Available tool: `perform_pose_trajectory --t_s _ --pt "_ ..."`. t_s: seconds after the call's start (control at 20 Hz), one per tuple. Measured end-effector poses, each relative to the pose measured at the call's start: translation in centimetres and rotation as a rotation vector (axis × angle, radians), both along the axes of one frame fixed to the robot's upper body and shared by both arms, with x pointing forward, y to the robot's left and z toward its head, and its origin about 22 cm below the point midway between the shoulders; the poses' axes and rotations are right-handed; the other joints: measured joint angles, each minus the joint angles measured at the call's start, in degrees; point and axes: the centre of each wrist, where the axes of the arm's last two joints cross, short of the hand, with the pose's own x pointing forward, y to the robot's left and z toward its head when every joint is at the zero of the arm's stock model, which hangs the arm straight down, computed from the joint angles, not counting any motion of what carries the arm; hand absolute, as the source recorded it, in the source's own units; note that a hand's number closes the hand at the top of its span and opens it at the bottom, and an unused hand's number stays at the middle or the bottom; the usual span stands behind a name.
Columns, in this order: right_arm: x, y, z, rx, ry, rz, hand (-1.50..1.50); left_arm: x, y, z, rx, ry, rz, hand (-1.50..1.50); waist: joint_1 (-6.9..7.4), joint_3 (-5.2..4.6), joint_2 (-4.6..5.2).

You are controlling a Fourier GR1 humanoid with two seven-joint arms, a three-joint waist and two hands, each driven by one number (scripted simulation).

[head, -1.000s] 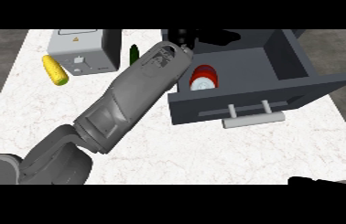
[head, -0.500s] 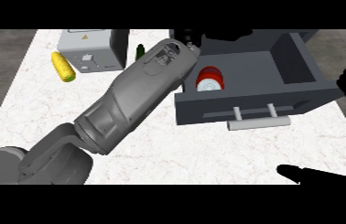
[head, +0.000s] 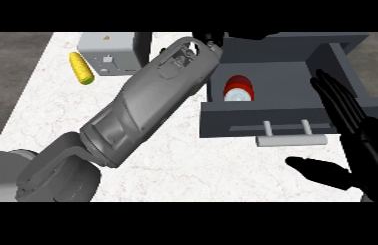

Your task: Pick up the can, place it into the drawer and close the drawer

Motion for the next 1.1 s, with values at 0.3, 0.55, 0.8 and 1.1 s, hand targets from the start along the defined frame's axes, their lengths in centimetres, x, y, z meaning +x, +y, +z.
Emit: perform_pose_trajectory --t_s 0.3,0.55,0.8,1.1 --pt "2.5 0.9 -4.2 -0.147 0.043 -0.074 -1.5 0.1 0.6 1.0 -0.004 0.003 -0.002 -1.5 1.94 -0.02 -0.52" --pt "5.0 1.4 -7.3 -0.147 0.026 -0.121 -1.5 0.5 2.5 1.8 -0.003 0.015 0.006 -1.5 2.73 0.0 -0.74" --pt "7.0 1.3 -8.8 -0.175 -0.013 -0.164 -1.5 0.3 4.7 2.2 0.005 0.025 0.012 -1.5 3.22 -0.73 -1.52" --pt "10.3 0.7 -9.6 -0.223 -0.046 -0.204 -1.5 0.1 7.5 3.6 0.006 0.025 0.013 -1.5 4.25 -1.16 -1.77"
